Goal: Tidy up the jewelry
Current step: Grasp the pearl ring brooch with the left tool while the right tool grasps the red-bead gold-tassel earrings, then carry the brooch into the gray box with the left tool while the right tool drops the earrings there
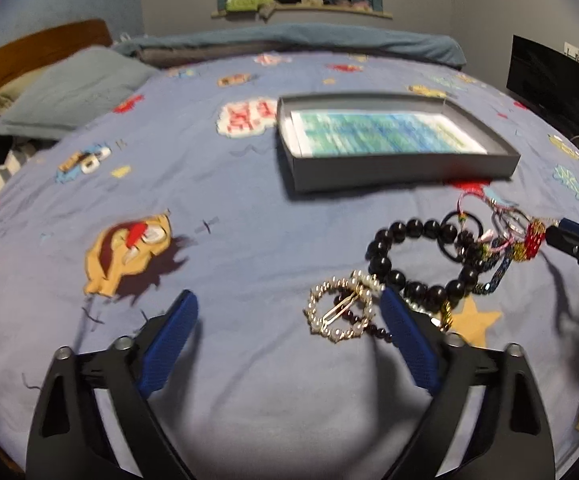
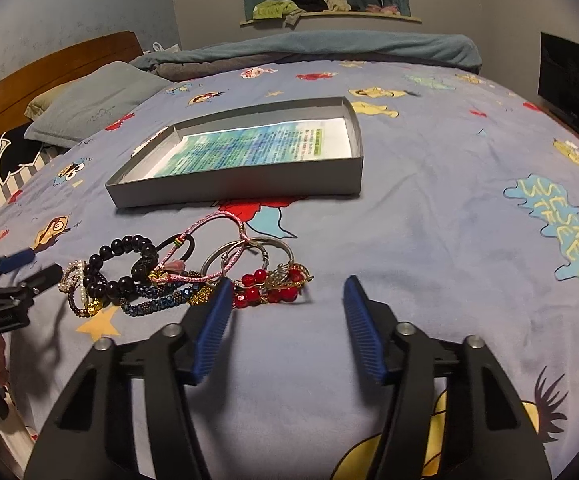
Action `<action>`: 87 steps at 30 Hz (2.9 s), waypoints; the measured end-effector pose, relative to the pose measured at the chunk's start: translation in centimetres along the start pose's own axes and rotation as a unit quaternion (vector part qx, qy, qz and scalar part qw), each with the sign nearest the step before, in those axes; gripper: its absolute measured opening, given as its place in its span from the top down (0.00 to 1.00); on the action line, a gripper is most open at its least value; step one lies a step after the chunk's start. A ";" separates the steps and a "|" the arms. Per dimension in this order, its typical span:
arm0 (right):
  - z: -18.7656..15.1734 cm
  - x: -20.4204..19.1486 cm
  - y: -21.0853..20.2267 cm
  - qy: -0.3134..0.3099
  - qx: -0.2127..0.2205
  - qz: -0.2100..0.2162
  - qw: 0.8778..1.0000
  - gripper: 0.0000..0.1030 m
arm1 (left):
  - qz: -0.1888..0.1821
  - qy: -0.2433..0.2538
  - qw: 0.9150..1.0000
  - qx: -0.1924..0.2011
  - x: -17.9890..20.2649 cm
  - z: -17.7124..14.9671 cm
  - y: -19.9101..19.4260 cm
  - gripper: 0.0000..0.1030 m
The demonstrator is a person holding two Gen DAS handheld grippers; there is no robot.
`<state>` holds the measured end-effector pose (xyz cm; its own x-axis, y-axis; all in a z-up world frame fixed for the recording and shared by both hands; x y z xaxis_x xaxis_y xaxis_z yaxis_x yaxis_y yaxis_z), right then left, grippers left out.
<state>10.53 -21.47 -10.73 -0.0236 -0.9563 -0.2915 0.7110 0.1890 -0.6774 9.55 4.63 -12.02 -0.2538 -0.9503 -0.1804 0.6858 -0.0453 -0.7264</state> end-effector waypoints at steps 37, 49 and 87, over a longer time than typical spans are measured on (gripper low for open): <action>1.7 -1.4 -2.4 -0.015 0.056 0.042 0.997 0.99 | -0.037 -0.009 0.999 0.019 0.0 0.7 -0.5 0.95; 4.5 -2.2 -6.4 -0.040 0.105 0.045 0.993 0.99 | 0.003 0.001 0.999 0.051 -0.9 3.0 -3.3 0.95; 20.7 -5.4 15.0 -0.068 -0.017 0.040 0.997 0.99 | -0.014 0.112 0.993 -0.039 -0.3 21.8 17.8 0.95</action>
<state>35.84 -18.06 -5.32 0.1295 -0.9587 -0.2533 0.6831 0.2714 -0.6781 36.71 -2.65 -10.40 -0.4228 -0.8567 -0.2953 0.6241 -0.0390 -0.7804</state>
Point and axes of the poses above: each gripper's, at about its wrist camera, not at the fingertips, and y roughly the way its jaws point, x to its right, z to its top, the point moved 10 cm from there along y, roughly the way its jaws point, and after that the axes turned 13 degrees about y, right-handed, at the moved point
